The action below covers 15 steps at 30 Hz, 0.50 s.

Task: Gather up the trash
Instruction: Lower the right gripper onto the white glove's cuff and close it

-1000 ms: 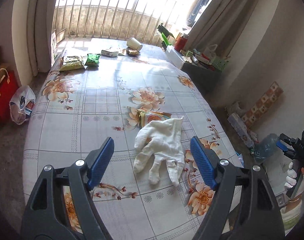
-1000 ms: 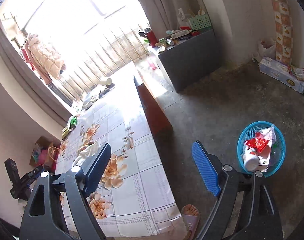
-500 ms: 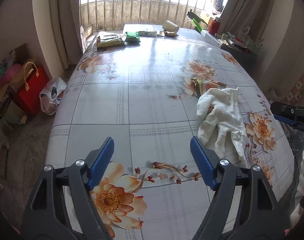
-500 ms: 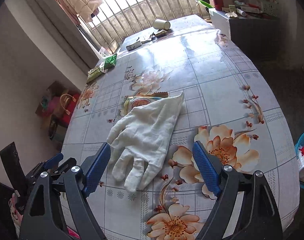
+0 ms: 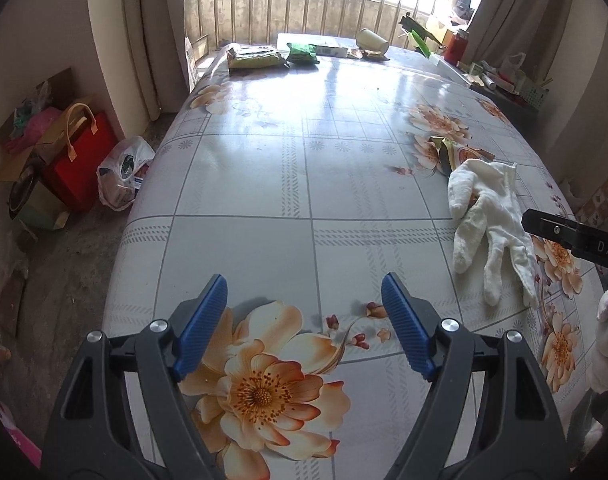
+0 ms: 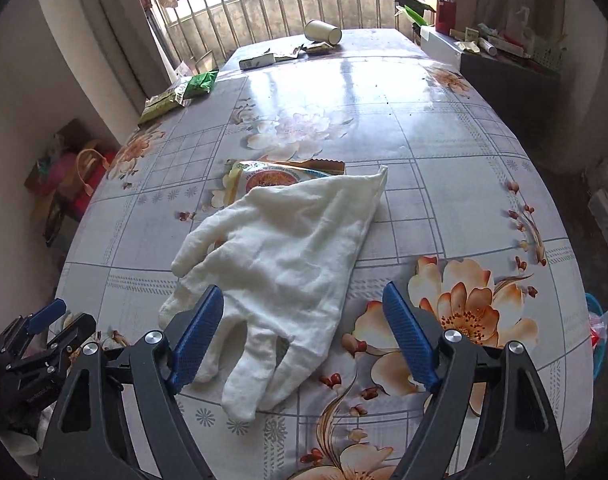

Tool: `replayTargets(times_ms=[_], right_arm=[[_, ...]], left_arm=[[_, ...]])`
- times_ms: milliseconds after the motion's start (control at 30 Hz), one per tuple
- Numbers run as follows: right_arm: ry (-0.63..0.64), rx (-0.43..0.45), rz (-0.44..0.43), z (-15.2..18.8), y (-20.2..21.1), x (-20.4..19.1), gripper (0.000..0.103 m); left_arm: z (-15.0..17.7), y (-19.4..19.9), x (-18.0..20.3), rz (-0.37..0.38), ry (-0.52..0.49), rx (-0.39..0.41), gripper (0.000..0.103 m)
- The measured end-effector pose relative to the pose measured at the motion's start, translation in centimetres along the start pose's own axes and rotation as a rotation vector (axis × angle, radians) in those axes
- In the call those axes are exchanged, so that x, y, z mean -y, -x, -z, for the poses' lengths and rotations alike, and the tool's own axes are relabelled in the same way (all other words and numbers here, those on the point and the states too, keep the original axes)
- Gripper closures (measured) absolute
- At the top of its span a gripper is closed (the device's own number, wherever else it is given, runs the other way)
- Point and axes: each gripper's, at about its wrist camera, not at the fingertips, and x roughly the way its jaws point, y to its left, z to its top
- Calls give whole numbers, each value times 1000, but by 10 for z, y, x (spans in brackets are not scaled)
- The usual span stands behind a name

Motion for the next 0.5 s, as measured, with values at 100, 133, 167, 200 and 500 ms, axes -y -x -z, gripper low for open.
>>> replayTargets(times_ms=[100, 133, 167, 200, 500], right_arm=[[7, -2, 20, 2, -6, -3, 31], [7, -6, 23, 2, -8, -4, 32], [6, -9, 25, 3, -10, -5, 33], [6, -13, 25, 4, -12, -5, 35], [24, -35, 44, 11, -22, -7, 54]], left_arm=[[1, -1, -2, -10, -5, 2, 28], [2, -1, -4, -13, -6, 4, 28], [3, -1, -4, -16, -7, 5, 28], [4, -1, -5, -18, -7, 5, 28], [4, -3, -4, -35, -20, 8, 28]])
